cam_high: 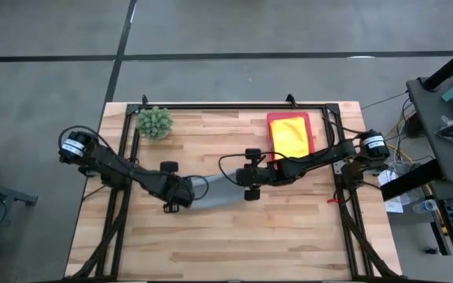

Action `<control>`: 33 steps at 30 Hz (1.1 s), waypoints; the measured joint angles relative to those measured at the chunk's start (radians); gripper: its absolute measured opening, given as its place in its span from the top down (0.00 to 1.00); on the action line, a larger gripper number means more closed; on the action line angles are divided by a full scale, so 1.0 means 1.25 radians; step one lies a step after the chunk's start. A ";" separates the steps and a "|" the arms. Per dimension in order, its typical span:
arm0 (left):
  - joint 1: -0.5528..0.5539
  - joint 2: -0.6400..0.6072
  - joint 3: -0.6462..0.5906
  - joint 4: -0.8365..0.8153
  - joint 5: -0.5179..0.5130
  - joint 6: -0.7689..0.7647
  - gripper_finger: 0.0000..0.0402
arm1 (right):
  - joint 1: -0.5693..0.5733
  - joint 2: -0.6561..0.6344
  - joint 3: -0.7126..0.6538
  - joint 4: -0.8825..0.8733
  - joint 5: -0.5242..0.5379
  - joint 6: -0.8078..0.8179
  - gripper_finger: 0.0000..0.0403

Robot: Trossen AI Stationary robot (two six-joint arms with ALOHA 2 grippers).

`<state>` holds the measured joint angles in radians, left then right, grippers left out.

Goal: Fold microfiber towels
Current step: Fold the gray microfiber cloth

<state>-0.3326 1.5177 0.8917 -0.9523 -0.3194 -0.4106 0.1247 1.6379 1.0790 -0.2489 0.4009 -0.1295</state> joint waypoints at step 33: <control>-0.069 -0.073 -0.022 0.169 0.204 -0.128 0.75 | 0.058 -0.013 0.000 0.030 -0.099 0.160 0.84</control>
<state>-0.4185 1.4270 0.8639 -0.7408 -0.0644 -0.5700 0.1974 1.6212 1.0786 -0.2113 0.2767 0.0699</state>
